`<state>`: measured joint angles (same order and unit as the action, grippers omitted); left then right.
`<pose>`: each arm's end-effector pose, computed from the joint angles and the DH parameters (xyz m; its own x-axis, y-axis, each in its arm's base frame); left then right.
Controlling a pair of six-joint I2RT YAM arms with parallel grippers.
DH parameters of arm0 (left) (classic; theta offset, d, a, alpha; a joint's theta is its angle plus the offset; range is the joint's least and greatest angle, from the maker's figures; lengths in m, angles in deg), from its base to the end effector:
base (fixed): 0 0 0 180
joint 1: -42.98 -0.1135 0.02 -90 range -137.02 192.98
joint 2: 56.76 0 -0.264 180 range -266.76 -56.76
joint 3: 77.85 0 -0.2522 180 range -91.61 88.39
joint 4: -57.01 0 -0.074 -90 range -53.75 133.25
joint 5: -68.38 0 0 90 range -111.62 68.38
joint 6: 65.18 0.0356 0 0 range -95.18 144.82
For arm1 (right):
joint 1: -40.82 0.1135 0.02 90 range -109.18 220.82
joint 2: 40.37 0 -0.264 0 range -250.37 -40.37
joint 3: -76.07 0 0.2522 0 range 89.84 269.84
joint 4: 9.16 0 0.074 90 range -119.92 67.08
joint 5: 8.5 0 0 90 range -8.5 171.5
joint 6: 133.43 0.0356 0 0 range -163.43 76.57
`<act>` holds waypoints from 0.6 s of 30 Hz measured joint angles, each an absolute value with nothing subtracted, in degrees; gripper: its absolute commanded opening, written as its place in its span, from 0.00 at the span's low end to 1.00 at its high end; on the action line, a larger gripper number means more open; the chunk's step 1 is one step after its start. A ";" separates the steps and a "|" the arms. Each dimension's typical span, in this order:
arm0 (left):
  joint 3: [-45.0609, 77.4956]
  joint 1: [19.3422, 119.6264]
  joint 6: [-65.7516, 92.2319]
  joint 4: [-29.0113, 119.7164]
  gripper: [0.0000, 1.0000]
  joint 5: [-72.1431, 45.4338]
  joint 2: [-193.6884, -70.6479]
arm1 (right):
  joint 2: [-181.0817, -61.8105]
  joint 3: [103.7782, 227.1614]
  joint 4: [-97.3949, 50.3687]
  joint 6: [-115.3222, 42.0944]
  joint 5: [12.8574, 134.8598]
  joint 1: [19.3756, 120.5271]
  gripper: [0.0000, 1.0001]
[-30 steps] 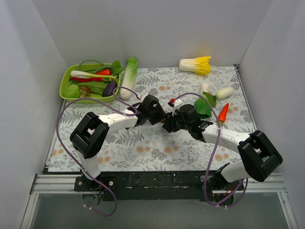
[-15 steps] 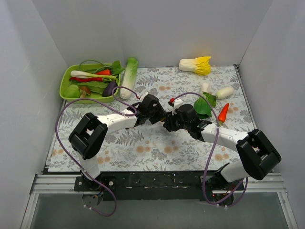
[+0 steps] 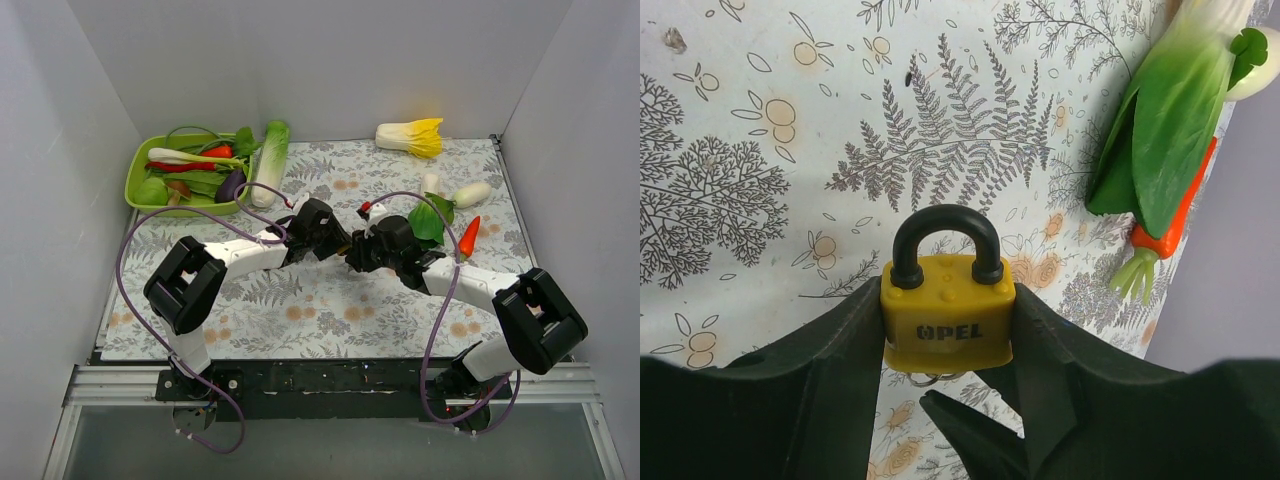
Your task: Unlock with the key
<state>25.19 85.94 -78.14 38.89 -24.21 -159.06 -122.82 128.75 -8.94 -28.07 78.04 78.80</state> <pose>0.2819 -0.2603 0.1881 -0.5272 -0.8394 0.1325 -0.6379 0.2878 -0.7143 0.2348 0.1860 0.1960 -0.5485 -0.0928 -0.8310 -0.5293 0.8079 0.2591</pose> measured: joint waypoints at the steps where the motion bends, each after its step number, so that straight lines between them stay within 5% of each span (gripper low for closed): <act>1: 25.25 85.97 -78.16 39.02 0.00 -24.29 -159.06 | -122.86 128.75 -8.85 -27.88 77.77 78.54 0.36; 18: 26.02 85.97 -78.31 40.09 0.00 -25.06 -158.63 | -124.46 128.62 -6.10 -25.56 72.22 75.59 0.29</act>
